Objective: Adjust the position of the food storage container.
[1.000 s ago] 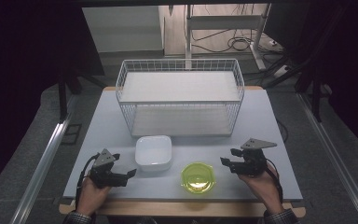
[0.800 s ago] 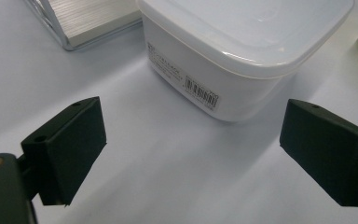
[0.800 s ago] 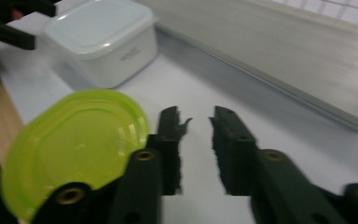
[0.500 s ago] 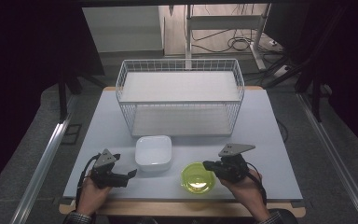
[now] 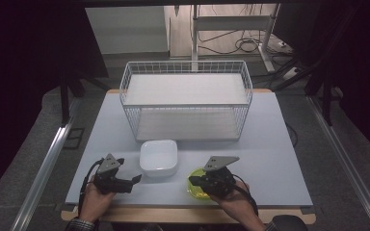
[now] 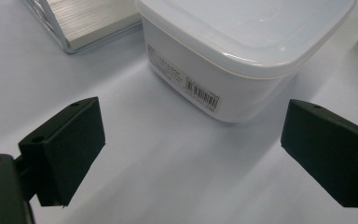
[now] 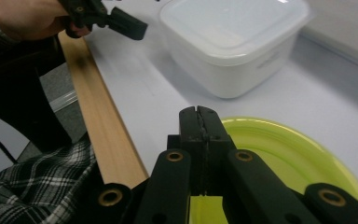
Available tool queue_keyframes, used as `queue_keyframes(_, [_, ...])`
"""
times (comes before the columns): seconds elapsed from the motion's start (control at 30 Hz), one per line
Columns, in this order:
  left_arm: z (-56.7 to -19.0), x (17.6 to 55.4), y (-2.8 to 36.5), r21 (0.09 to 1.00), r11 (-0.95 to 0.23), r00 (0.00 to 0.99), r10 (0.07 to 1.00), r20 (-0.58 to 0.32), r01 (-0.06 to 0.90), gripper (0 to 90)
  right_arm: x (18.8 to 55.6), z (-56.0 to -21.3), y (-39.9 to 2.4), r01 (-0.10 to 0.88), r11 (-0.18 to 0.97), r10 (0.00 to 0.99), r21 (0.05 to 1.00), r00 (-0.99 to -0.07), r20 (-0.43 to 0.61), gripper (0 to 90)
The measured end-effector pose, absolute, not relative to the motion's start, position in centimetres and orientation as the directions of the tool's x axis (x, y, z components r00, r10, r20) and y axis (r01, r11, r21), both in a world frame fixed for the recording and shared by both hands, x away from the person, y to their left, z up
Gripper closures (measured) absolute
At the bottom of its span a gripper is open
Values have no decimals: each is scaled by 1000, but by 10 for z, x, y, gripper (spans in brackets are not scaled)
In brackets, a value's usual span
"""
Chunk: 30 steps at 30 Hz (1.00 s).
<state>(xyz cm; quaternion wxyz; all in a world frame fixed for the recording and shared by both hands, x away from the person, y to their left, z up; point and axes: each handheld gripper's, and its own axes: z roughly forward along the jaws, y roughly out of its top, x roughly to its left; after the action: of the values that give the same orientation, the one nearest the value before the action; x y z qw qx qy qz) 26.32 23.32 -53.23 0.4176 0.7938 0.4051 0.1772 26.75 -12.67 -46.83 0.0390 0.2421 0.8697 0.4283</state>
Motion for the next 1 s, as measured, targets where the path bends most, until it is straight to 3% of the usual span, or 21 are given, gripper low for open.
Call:
queue_keyframes(0.43, [-533,263,231,801,-336,614,788,-49,495,63,258,-484,-97,353,594,417,723,-903,98,899])
queue_keyframes(1.0, [-534,263,230,795,-348,621,783,-46,498,62,269,-483,-124,392,611,492,688,-869,58,899])
